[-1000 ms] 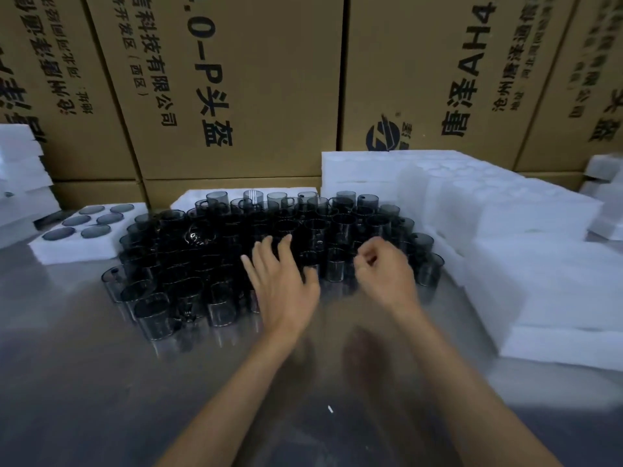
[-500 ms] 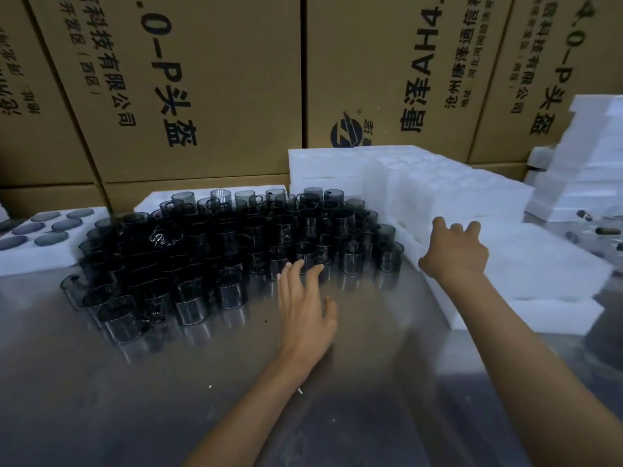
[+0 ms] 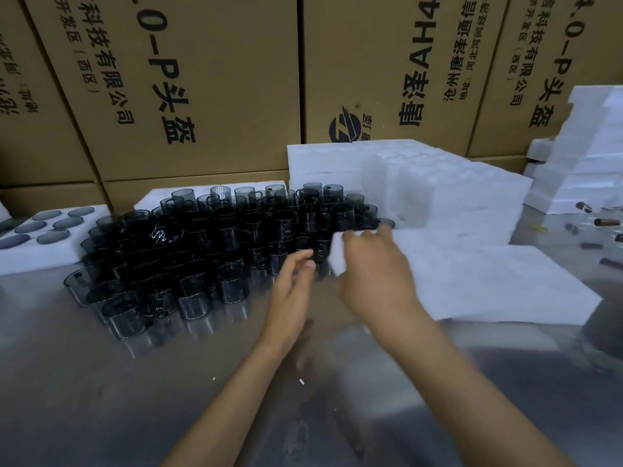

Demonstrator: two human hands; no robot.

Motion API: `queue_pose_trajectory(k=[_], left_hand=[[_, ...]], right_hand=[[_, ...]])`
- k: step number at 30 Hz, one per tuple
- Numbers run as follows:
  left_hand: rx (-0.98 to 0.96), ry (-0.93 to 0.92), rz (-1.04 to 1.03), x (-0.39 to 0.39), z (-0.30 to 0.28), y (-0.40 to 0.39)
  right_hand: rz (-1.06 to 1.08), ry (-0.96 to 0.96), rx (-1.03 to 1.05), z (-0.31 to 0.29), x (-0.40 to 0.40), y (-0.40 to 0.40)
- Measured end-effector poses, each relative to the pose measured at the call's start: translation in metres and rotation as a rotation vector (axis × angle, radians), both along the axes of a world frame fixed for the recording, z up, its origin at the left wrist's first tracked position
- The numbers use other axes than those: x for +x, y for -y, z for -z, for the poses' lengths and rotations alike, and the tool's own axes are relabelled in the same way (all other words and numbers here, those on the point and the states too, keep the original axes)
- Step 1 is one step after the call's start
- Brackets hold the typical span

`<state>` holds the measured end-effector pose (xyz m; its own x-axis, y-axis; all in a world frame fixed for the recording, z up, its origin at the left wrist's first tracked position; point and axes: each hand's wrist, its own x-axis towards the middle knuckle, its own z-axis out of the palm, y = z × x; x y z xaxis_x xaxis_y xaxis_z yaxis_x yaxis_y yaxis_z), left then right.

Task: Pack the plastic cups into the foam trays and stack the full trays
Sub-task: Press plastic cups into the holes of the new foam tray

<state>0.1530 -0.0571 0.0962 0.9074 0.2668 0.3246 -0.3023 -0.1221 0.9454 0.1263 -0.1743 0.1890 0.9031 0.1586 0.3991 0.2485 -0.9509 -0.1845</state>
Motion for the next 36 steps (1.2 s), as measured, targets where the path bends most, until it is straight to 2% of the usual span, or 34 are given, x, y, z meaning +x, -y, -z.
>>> queue_pose_trajectory(k=[2,4,8,13,18,20,23,25,28,30,33,34,36], left_hand=[[-0.331,-0.100,0.215,0.002,-0.006,-0.010],[-0.517,-0.168,0.362,0.000,-0.010,-0.025],[-0.486,-0.342,0.293,-0.003,-0.012,-0.056],[-0.160,-0.338,0.128,-0.012,-0.007,-0.079],[-0.123,-0.380,0.017,-0.011,-0.012,-0.089],[-0.046,-0.388,-0.003,-0.011,-0.012,-0.094],[0.203,-0.322,-0.113,-0.012,-0.012,-0.101],[0.435,-0.271,-0.286,-0.016,-0.017,-0.105],[0.647,-0.184,-0.491,-0.020,-0.022,-0.117],[0.810,-0.174,-0.516,-0.019,-0.021,-0.124],[1.176,-0.248,-0.508,-0.016,-0.014,-0.128],[1.231,-0.260,-0.509,-0.015,-0.010,-0.128],[1.218,-0.251,-0.506,-0.016,-0.005,-0.128]], right_hand=[[-0.104,-0.044,0.001,0.010,-0.011,-0.029],[-0.175,-0.071,0.006,0.019,-0.017,-0.052],[-0.243,-0.186,0.126,0.029,-0.027,-0.081],[-0.355,-0.243,0.176,0.044,-0.016,-0.090],[-0.486,-0.473,0.414,0.048,0.005,-0.080],[-0.489,-0.455,0.467,0.049,0.013,-0.075],[-0.401,-0.279,0.258,0.054,0.028,-0.062],[-0.401,-0.306,0.187,0.059,0.035,-0.053],[-0.491,-0.434,0.352,0.068,0.039,-0.048],[-0.515,-0.433,0.400,0.071,0.040,-0.050],[-0.505,-0.402,0.420,0.073,0.041,-0.054],[-0.497,-0.398,0.439,0.074,0.041,-0.056],[-0.475,-0.394,0.474,0.075,0.042,-0.058]])
